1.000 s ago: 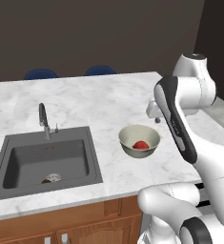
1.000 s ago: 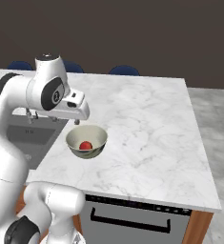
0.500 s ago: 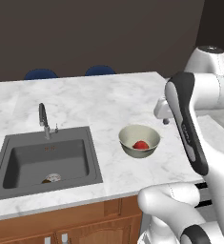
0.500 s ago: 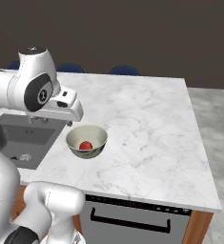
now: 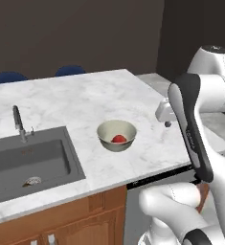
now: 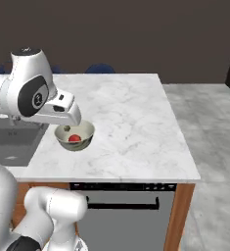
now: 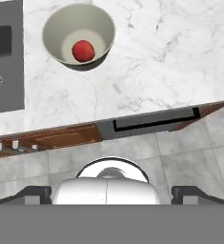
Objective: Pick the onions from the cabinet and place them in one bowl. Pick the avocado from the sink and place it in the other bowl.
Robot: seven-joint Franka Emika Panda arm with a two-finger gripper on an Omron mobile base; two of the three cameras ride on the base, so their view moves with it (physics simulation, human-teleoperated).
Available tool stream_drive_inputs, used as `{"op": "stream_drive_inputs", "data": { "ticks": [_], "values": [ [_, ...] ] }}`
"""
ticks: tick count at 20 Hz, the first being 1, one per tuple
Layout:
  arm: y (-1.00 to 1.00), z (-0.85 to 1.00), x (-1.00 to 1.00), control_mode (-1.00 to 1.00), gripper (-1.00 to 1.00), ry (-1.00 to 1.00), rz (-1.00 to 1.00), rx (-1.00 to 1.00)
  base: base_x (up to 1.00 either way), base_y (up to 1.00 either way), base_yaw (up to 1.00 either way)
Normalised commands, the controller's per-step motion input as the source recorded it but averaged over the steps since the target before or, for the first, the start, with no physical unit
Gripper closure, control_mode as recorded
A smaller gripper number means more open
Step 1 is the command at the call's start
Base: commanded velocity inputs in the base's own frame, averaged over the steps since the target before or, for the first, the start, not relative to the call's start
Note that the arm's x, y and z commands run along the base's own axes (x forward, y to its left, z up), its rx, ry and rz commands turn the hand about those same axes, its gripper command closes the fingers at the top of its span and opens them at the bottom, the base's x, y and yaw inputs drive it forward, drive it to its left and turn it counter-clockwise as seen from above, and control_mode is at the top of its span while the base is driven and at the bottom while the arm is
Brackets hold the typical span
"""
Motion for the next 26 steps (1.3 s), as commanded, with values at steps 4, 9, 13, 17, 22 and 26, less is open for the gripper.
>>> {"op": "stream_drive_inputs", "data": {
  "ticks": [4,9,13,17,22,26],
  "values": [
    [0.0,0.0,0.0,1.0,-1.0,0.0,0.0,0.0,-0.41,-0.05,-0.73],
    [0.0,0.0,0.0,1.0,-1.0,0.0,0.0,0.0,-0.16,-0.08,-0.77],
    [0.0,0.0,0.0,1.0,-1.0,0.0,0.0,0.0,0.0,-0.14,-0.8],
    [0.0,0.0,0.0,1.0,-1.0,0.0,0.0,0.0,0.0,-0.21,-0.77],
    [0.0,0.0,0.0,1.0,-1.0,0.0,0.0,0.0,0.0,-0.3,-0.78],
    [0.0,0.0,0.0,1.0,-1.0,0.0,0.0,0.0,0.05,-0.45,-0.78]
  ]
}}
